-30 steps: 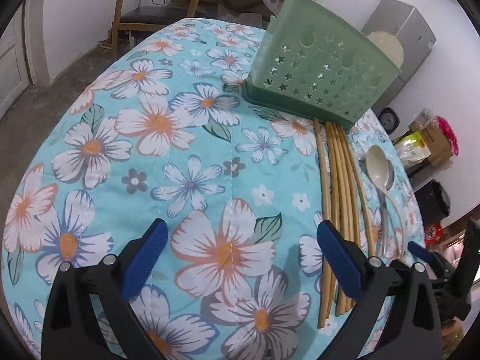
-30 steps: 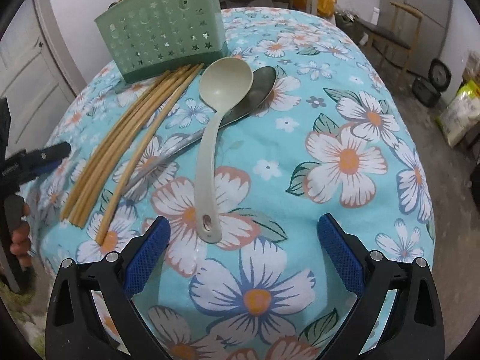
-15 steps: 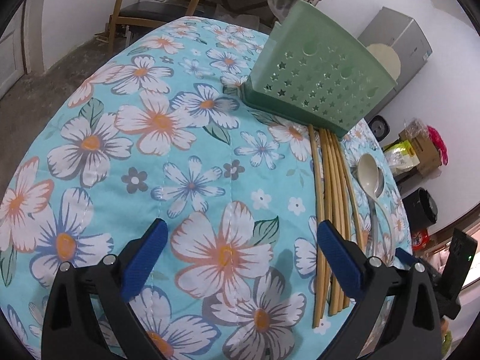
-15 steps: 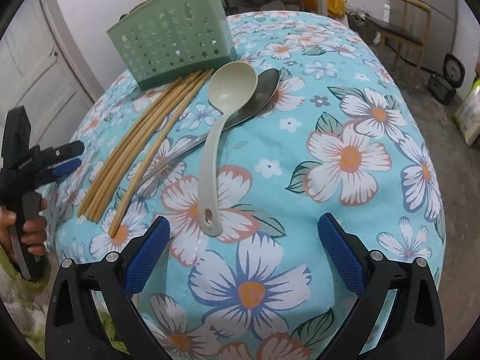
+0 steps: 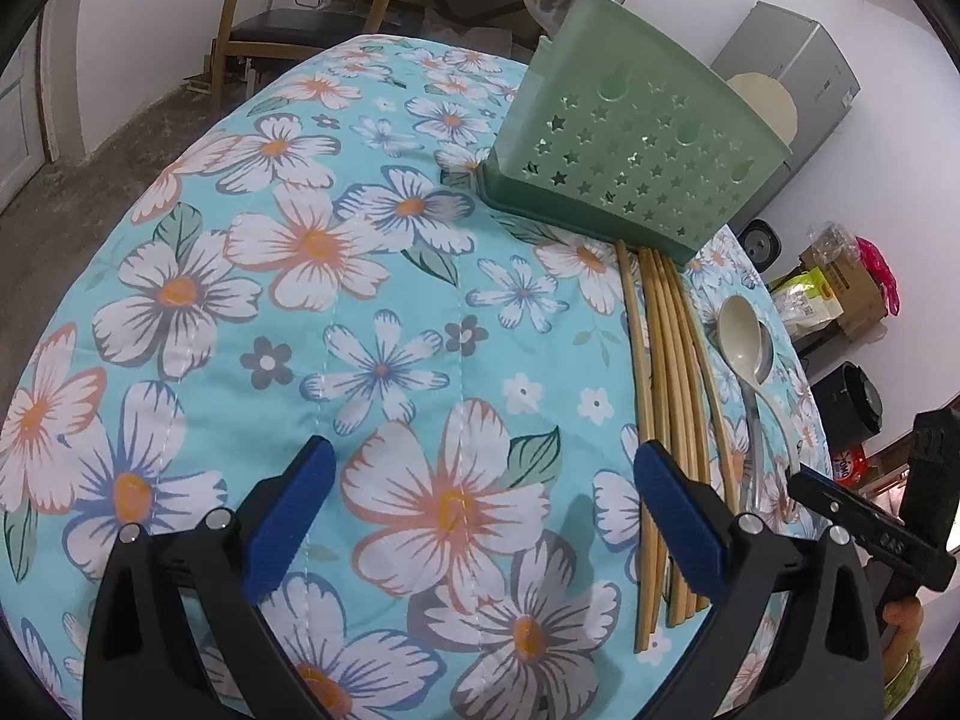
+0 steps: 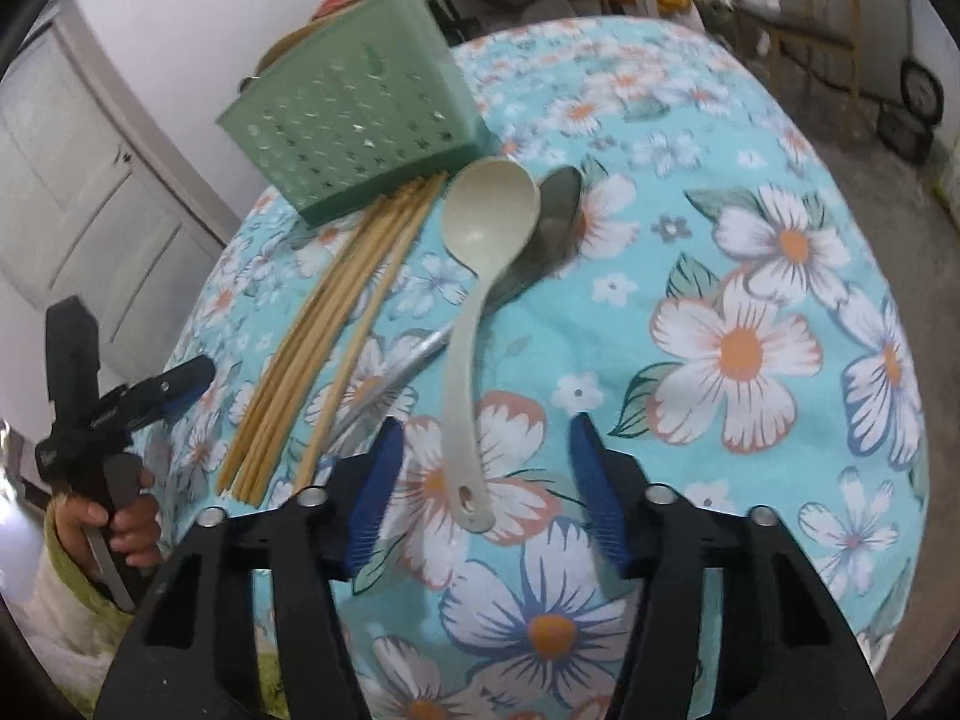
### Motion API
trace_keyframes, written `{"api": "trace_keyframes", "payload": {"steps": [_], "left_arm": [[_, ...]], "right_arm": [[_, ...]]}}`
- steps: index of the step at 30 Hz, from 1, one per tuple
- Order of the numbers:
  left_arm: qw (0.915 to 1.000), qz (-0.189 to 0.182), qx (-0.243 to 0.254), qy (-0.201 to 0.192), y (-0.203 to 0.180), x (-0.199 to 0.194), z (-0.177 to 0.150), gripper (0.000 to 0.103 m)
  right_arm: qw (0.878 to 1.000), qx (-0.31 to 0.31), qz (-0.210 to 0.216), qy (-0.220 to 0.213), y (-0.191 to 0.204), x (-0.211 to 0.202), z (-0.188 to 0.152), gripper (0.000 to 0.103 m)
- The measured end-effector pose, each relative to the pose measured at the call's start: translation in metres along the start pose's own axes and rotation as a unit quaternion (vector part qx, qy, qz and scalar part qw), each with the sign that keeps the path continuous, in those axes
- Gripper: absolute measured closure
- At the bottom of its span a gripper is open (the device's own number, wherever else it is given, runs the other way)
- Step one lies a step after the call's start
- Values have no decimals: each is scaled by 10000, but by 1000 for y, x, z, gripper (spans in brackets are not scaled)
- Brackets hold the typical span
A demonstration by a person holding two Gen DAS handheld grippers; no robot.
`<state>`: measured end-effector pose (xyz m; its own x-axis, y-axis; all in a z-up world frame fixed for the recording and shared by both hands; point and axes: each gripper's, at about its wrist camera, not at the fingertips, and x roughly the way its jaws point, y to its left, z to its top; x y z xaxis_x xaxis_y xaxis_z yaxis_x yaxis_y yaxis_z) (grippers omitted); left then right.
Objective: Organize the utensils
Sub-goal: 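Move both tools back down toward the remaining utensils on the cloth, then grasp the cream plastic ladle by its bowl with the right tool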
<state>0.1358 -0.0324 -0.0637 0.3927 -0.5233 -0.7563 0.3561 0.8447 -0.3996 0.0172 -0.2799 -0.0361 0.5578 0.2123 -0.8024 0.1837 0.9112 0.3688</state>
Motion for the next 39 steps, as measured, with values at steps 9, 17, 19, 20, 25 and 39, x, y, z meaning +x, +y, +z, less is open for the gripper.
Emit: {"api": "trace_keyframes", "payload": {"steps": [9, 17, 19, 20, 25, 39], "left_arm": [[9996, 249, 159, 41, -8, 4, -1, 6], [9991, 355, 217, 66, -10, 6, -1, 6], [9990, 385, 234, 67, -10, 6, -1, 6], [9988, 408, 243, 67, -11, 7, -1, 6], [9984, 490, 266, 74, -12, 8, -1, 6], [9982, 523, 275, 79, -14, 9, -2, 6]], "right_arm": [[9996, 119, 263, 73, -4, 0, 0, 92], [9978, 275, 602, -55, -10, -21, -3, 92], [9971, 257, 713, -52, -10, -29, -6, 92], [9968, 229, 759, -31, -10, -32, -8, 92], [9965, -103, 765, 309, -3, -35, -24, 92], [9986, -299, 421, 126, -1, -37, -17, 60]]}}
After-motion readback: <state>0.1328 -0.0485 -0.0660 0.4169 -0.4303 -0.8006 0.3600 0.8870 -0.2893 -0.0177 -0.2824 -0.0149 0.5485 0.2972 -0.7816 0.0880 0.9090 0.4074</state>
